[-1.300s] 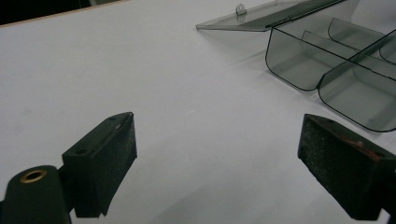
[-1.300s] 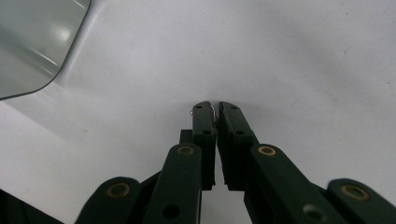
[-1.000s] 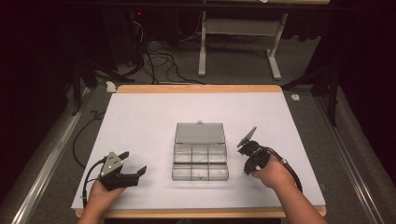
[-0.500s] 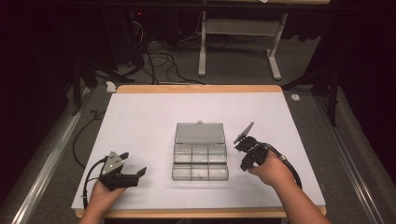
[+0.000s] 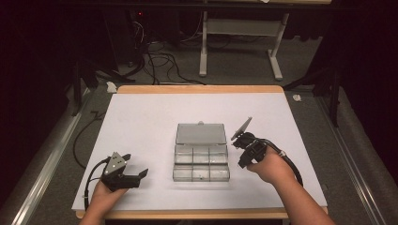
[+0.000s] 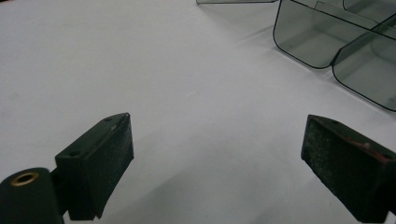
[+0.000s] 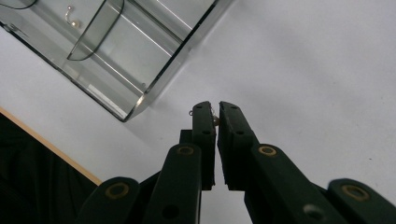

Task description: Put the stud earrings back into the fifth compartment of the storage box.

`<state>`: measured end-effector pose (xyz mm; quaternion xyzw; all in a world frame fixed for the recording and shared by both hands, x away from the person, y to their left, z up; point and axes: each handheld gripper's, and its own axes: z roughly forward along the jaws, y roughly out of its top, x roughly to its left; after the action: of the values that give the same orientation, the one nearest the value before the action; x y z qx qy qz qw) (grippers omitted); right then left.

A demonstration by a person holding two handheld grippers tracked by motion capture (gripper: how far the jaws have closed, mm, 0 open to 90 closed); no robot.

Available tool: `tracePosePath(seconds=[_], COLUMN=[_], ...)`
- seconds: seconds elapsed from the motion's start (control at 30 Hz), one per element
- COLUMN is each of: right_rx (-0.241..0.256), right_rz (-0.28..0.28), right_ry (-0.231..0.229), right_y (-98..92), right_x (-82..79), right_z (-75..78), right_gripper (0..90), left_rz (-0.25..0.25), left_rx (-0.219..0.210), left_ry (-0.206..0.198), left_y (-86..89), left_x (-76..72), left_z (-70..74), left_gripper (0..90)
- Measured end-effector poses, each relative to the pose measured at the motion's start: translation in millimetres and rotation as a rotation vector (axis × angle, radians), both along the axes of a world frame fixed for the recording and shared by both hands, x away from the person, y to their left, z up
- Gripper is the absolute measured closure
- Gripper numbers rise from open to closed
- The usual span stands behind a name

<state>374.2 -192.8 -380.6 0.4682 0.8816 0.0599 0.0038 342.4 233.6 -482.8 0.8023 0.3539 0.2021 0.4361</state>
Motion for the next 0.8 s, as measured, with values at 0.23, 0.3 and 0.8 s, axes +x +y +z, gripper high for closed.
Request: tracePosePath(seconds=[0.23,0.3,0.8], right_rx=[0.007,0.012,0.018], right_rz=[0.031,0.039,0.110], right_ry=[-0.012,-0.016,-0.015], right_y=[9.8,13.7,51.0], right_x=[0.0,-0.7,1.6], right_z=[8.2,10.3,6.3], right_gripper=[86.4,86.4,86.4], left_rz=[0.000,0.000,-0.004], left_rx=[0.000,0.001,0.004], left_ry=[-0.003,0.002,0.001], left_y=[-0.1,-0.1,-1.0], left_x=[-0.2,0.1,0.3], left_z=[-0.1,0.0,-0.3], left_gripper=[10.1,10.4,11.0])
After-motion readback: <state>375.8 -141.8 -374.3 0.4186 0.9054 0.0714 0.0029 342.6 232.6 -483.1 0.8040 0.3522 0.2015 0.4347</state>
